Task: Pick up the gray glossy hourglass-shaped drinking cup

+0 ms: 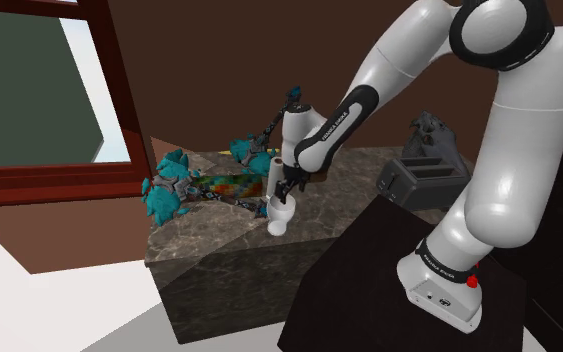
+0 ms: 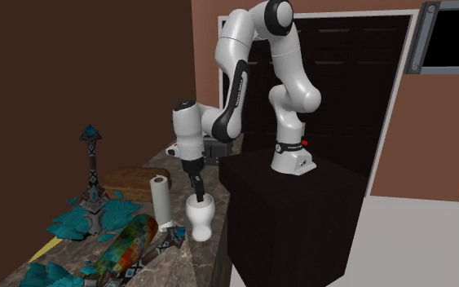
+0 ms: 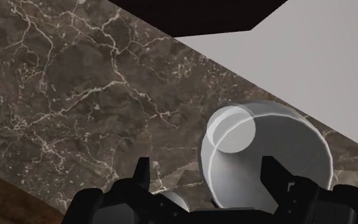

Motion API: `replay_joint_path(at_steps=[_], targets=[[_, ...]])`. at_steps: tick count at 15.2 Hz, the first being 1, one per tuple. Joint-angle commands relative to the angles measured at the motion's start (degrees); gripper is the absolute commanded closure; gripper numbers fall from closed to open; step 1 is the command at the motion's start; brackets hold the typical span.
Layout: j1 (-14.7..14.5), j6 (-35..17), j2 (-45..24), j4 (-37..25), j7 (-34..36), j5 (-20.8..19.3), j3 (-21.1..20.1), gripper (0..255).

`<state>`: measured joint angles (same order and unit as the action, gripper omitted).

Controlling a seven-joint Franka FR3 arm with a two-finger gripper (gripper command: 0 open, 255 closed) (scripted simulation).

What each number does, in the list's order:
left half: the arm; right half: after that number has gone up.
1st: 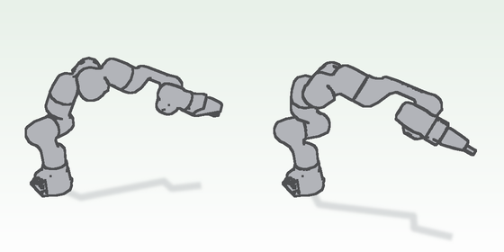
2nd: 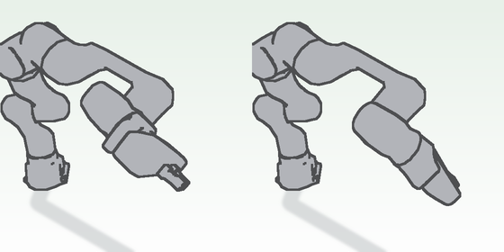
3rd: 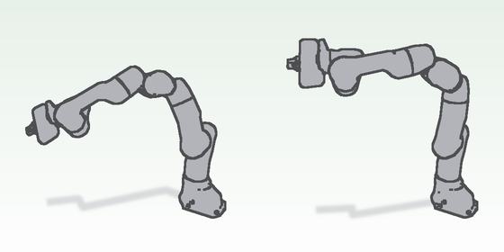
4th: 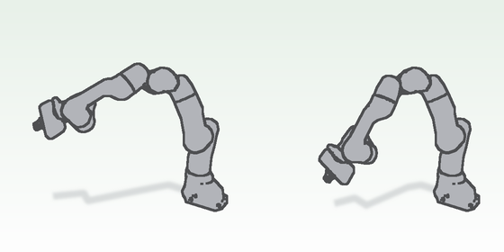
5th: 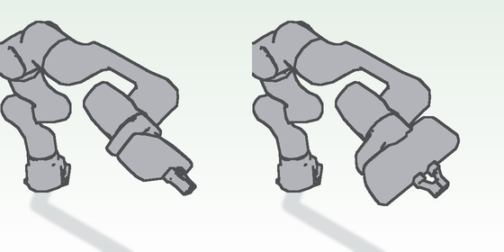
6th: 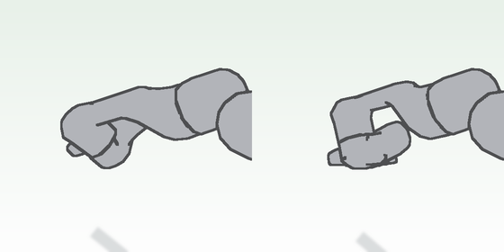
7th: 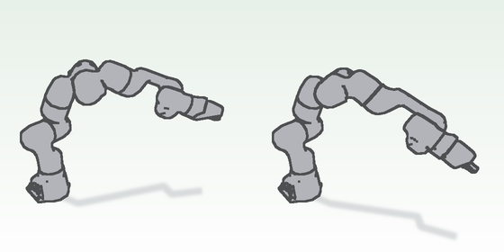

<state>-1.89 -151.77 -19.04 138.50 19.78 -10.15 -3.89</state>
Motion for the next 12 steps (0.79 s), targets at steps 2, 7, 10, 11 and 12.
replay_joint_path(at_steps=[2, 7, 10, 11, 12], targets=[[-0.32, -2.00, -2.58, -0.60, 0.65, -0.76, 0.51, 0], [-0.61, -3.68, -4.81, -1.14, 1.12, -1.34, 0.97, 255], [-0.60, -3.67, -4.79, -1.14, 1.11, -1.33, 0.97, 255], [-0.61, -3.66, -4.79, -1.15, 1.11, -1.33, 0.97, 255], [-0.61, -3.68, -4.80, -1.14, 1.11, -1.34, 0.97, 255]])
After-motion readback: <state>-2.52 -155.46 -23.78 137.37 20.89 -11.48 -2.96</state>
